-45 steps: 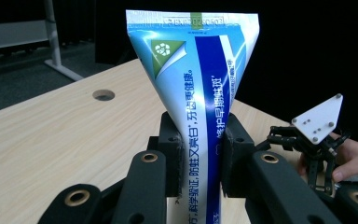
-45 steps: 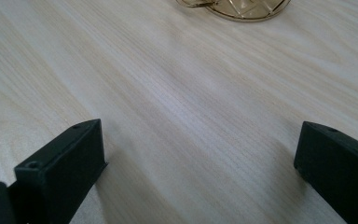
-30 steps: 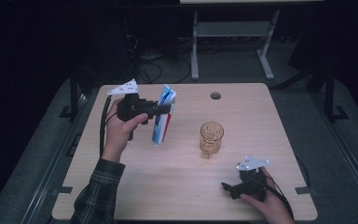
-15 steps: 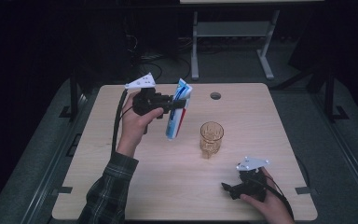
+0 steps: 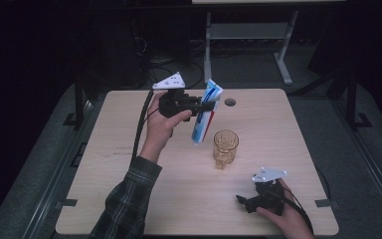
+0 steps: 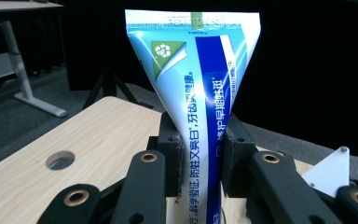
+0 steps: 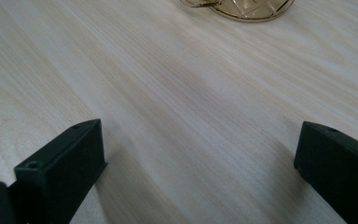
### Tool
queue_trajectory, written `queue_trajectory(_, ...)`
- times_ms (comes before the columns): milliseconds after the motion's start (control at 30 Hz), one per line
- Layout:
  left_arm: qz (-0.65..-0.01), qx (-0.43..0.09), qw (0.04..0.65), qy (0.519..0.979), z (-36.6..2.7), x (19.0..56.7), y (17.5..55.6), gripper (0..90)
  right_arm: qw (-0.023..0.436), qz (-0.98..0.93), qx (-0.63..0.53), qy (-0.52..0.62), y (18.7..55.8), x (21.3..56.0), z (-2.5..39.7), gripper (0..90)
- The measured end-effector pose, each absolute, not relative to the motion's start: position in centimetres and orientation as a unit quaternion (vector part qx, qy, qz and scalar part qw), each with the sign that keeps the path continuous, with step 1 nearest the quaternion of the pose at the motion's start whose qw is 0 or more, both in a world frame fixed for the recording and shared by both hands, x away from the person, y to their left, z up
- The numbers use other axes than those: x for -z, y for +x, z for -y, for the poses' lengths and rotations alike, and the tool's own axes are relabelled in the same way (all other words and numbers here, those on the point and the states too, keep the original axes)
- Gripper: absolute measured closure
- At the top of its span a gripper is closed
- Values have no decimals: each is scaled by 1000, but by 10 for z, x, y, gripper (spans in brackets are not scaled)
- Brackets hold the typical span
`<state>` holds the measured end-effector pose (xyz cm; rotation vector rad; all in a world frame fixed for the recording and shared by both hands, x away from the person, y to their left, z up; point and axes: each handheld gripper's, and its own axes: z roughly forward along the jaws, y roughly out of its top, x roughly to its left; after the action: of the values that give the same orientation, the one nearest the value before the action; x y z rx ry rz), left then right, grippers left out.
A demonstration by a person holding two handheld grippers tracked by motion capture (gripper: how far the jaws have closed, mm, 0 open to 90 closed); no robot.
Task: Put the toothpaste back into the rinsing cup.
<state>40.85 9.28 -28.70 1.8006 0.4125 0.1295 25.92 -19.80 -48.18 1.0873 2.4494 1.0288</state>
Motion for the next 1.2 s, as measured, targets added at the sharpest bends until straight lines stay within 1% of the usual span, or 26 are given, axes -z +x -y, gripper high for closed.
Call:
queue_trajectory(300,-163,-49,608,776,-66,288,415,732,137,-847,-355,371,259,482,198,10)
queue_trajectory(467,-164,-39,611,774,-55,293,420,732,137,-848,-356,369,259,482,198,10)
queue_trajectory(833,-156,-32,610,776,-34,298,428,730,134,-849,-356,367,258,482,197,10)
queue_trajectory(1200,-144,-30,594,790,-18,315,431,728,133,-848,-358,367,258,482,196,10)
